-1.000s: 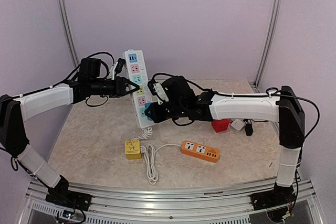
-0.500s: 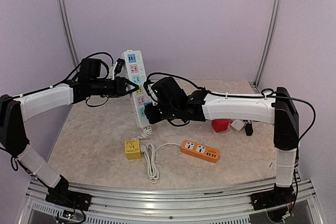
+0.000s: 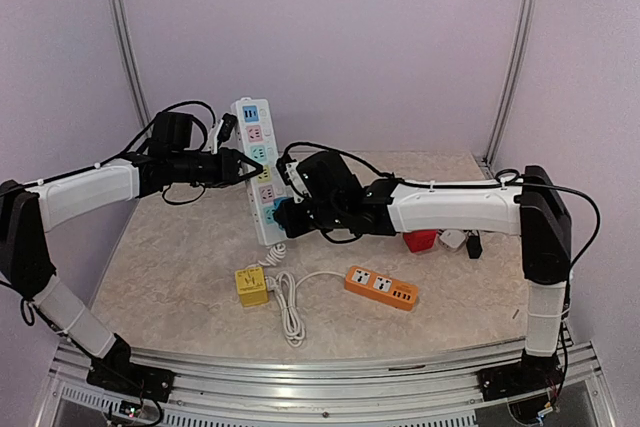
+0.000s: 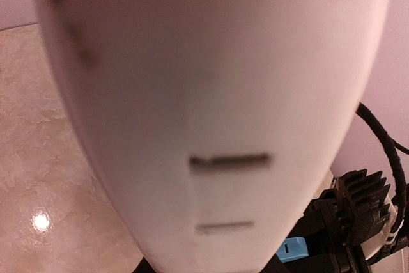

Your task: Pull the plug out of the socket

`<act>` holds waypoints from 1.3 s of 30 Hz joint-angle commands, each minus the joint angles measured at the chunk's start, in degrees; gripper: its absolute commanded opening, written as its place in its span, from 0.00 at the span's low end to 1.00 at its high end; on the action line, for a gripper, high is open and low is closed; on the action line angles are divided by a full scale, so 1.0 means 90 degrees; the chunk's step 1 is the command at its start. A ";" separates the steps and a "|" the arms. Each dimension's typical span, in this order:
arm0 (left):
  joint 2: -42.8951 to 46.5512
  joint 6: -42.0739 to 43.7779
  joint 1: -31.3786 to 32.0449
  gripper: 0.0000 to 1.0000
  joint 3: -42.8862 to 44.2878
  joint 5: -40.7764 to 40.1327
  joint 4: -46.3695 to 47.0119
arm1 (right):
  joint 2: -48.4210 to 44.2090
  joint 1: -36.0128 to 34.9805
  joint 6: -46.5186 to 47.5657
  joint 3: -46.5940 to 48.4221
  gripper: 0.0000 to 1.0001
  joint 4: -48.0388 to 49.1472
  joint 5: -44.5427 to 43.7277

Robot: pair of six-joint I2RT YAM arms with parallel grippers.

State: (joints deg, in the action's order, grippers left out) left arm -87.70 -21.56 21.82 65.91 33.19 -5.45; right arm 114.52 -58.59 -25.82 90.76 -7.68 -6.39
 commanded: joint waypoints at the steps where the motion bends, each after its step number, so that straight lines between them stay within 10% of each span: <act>1: 0.0203 0.0070 -0.0032 0.00 0.0141 0.0461 0.0028 | -0.0218 0.0236 -0.0003 -0.0276 0.00 0.0150 0.0002; 39: 0.0005 0.0190 -0.0157 0.00 0.0234 -0.0046 -0.0307 | -0.0672 0.0348 -0.0027 -0.1063 0.00 0.2123 0.2622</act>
State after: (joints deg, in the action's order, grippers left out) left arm -87.70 -20.95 21.17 65.93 35.68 -7.18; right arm 112.07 -54.96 -26.04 81.45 5.91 12.27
